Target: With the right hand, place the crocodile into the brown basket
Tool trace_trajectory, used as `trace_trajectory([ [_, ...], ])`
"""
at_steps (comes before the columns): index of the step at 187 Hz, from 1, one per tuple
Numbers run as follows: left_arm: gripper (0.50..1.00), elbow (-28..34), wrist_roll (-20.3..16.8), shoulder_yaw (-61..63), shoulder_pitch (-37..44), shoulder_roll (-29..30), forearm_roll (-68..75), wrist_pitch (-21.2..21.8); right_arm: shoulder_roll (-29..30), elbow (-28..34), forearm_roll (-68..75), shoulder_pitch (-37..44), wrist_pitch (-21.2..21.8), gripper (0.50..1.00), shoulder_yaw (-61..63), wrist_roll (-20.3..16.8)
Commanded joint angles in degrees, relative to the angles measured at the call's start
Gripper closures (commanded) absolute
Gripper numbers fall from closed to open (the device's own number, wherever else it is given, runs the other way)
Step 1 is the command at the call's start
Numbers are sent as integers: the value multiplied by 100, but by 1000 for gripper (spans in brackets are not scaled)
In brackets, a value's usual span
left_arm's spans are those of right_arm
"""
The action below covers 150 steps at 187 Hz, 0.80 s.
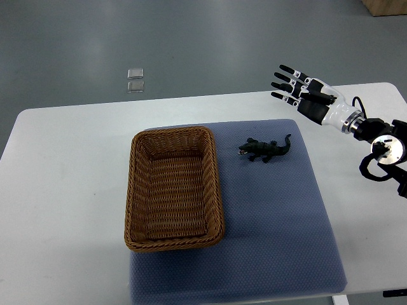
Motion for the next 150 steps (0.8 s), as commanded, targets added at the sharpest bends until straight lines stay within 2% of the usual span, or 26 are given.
trace_trajectory([
  [1,500,-32,1,-9,-1,0,-2,0,0,-7,-446,21,-30,572,71,575],
  [16,500,-5,1,-9,-1,0,-2,0,17,-7,-780,38,-171,572,71,1049],
  [26,500,-5,1,-9,-1,0,-2,0,17,-7,-991,38,-206,572,71,1207],
  [51,500,4,1,0,-1,0,-2,0,-44,2,-1413,56,-162,570,71,1216],
  [76,500,-5,1,-9,-1,0,-2,0,-53,20,-1896,82,58,572,63,1225],
  [99,500,-5,1,-9,-1,0,-2,0,17,20,-2951,267,22,574,54,1286],
  [111,500,-5,1,-9,-1,0,-2,0,17,20,-3724,363,-4,587,63,1480],
  [122,500,-5,1,-9,-1,0,-2,0,35,20,-4531,512,-153,615,54,1825],
  [126,500,-5,1,-9,-1,0,-2,0,35,28,-4980,565,-276,638,28,1825],
  [150,500,-5,1,-9,-1,0,-2,0,44,29,-6860,732,-865,652,-43,1825],
])
